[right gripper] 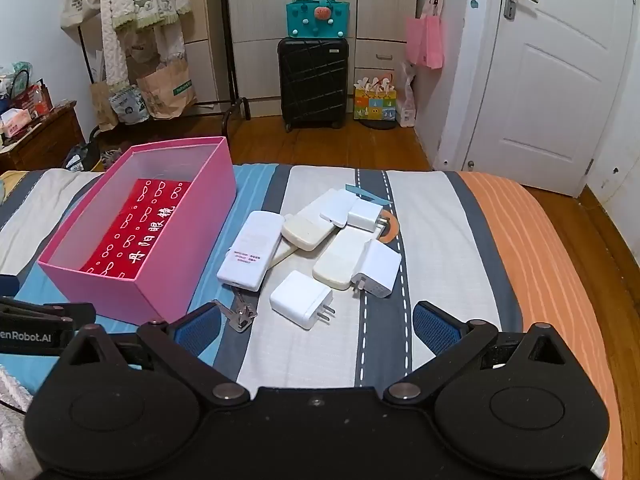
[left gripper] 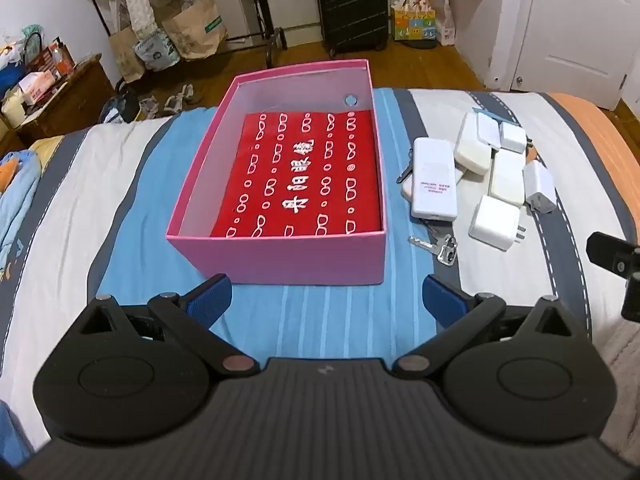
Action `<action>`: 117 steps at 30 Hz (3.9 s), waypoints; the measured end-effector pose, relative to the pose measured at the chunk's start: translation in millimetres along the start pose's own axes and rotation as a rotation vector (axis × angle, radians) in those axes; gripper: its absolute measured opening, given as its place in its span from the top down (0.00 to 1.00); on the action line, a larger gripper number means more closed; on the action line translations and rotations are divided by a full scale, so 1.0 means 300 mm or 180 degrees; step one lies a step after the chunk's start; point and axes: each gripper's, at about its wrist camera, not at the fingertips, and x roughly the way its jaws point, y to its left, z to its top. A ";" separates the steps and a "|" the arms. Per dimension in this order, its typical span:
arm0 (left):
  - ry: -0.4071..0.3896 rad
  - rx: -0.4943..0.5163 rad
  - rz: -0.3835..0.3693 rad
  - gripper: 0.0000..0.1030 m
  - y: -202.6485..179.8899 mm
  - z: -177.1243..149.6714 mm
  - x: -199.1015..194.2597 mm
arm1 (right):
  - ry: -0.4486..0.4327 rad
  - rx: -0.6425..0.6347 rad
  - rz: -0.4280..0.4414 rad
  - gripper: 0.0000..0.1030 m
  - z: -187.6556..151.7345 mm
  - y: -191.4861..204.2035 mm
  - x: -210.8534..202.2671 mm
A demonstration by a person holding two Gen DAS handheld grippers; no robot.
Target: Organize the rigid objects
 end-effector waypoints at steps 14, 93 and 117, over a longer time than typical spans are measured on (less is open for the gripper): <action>-0.0348 0.0021 -0.0016 0.00 -0.012 -0.023 -0.013 | -0.0010 -0.0012 0.0009 0.00 -0.008 0.011 -0.007; -0.0643 -0.0180 -0.0094 0.00 0.018 -0.064 -0.016 | -0.0422 -0.0055 0.0142 0.00 -0.086 0.014 -0.021; -0.0746 0.0079 -0.0335 0.01 0.192 0.175 -0.177 | -0.0535 -0.0121 0.1155 0.00 0.111 -0.039 -0.025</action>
